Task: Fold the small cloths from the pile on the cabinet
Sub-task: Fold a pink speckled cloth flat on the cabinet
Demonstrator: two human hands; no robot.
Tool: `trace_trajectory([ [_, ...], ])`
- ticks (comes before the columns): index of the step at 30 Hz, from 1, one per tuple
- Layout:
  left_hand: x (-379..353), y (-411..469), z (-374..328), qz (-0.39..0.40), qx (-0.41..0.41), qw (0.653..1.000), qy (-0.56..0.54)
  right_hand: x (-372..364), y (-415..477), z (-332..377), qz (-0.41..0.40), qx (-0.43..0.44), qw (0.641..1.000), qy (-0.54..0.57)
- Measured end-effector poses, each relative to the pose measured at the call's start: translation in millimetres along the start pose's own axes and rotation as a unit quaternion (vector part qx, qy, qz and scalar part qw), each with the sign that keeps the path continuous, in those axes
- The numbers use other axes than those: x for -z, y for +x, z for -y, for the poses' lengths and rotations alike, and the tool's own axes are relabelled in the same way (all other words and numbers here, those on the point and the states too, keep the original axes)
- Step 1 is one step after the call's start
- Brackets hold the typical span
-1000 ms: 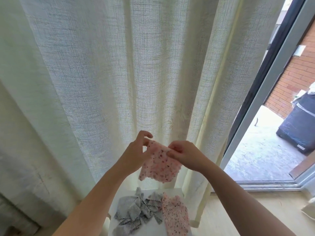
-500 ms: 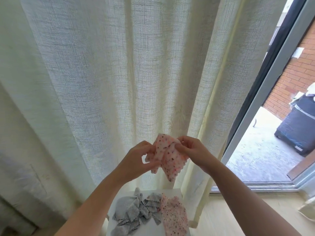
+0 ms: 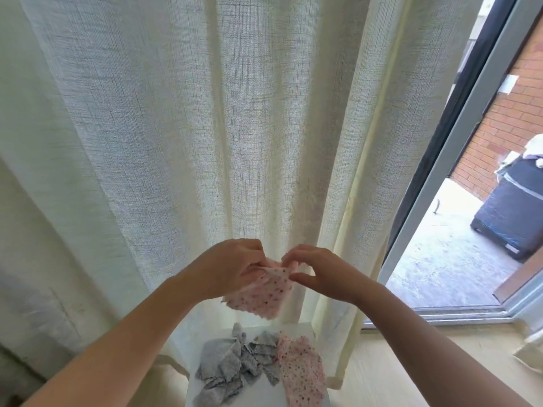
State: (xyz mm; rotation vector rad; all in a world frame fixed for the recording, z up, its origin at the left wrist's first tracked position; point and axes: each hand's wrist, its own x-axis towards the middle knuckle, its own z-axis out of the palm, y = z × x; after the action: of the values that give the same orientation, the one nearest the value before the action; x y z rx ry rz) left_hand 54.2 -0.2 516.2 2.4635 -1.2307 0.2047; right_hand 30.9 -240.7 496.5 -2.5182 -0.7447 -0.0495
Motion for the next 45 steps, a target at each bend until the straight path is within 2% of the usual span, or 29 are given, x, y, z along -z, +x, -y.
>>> trace_trajectory([
  [4, 6.0, -3.1, 1.9, 0.013, 0.000, 1.000, 0.013, -4.5, 2.6, 4.6, -0.004, 0.017, 1.000, 0.020],
  [9, 9.2, -7.9, 6.9, 0.060, 0.010, 0.997, 0.041, -3.2, 8.9, 3.2, 0.032, -0.014, 0.999, -0.014],
  [15, 10.8, -16.5, 14.1, 0.073, 0.030, 0.996, 0.029, 2.6, 4.9, 4.7, 0.005, -0.033, 0.999, 0.033],
  [20, 12.6, -15.6, 13.5, -0.013, 0.080, 0.994, -0.071, 3.6, 2.9, -0.2, -0.024, -0.044, 0.998, 0.040],
  [22, 12.8, -15.2, 14.4, -0.024, 0.087, 0.992, -0.091, 7.1, 2.7, -1.4, -0.040, -0.043, 0.997, 0.051],
  [27, 6.7, -13.3, 14.6, -0.049, 0.125, 0.980, -0.145, 7.1, 7.6, -2.0, -0.105, -0.070, 0.974, 0.189],
  [29, 2.8, -8.6, 14.3, -0.054, 0.190, 0.966, -0.168, 4.3, 11.2, -3.6, -0.125, -0.116, 0.953, 0.249],
  [31, -4.6, -4.7, 13.0, -0.061, 0.277, 0.928, -0.242, -0.4, 13.6, -2.1, -0.123, -0.169, 0.912, 0.354],
  [33, -15.3, 0.8, 8.4, -0.121, 0.354, 0.845, -0.382, -9.4, 17.2, 5.2, -0.121, -0.217, 0.838, 0.485],
  [34, -19.8, 3.6, 3.9, -0.162, 0.388, 0.805, -0.418, -14.9, 19.7, 10.3, -0.132, -0.238, 0.817, 0.509],
  [35, -25.2, 6.6, -1.1, -0.197, 0.413, 0.782, -0.424, -20.8, 22.7, 14.7, -0.151, -0.255, 0.819, 0.492],
  [37, -38.1, 10.7, -8.6, -0.223, 0.448, 0.747, -0.438, -33.6, 28.5, 21.5, -0.200, -0.274, 0.850, 0.404],
  [40, -55.6, 10.0, -13.3, -0.168, 0.448, 0.711, -0.515, -46.4, 33.3, 23.6, -0.279, -0.258, 0.868, 0.320],
  [42, -63.7, 7.6, -15.3, -0.184, 0.456, 0.704, -0.512, -49.9, 33.1, 19.8, -0.307, -0.259, 0.863, 0.306],
  [45, -74.4, 7.7, -18.2, -0.235, 0.484, 0.733, -0.417, -56.8, 30.6, 13.0, -0.312, -0.269, 0.865, 0.285],
])
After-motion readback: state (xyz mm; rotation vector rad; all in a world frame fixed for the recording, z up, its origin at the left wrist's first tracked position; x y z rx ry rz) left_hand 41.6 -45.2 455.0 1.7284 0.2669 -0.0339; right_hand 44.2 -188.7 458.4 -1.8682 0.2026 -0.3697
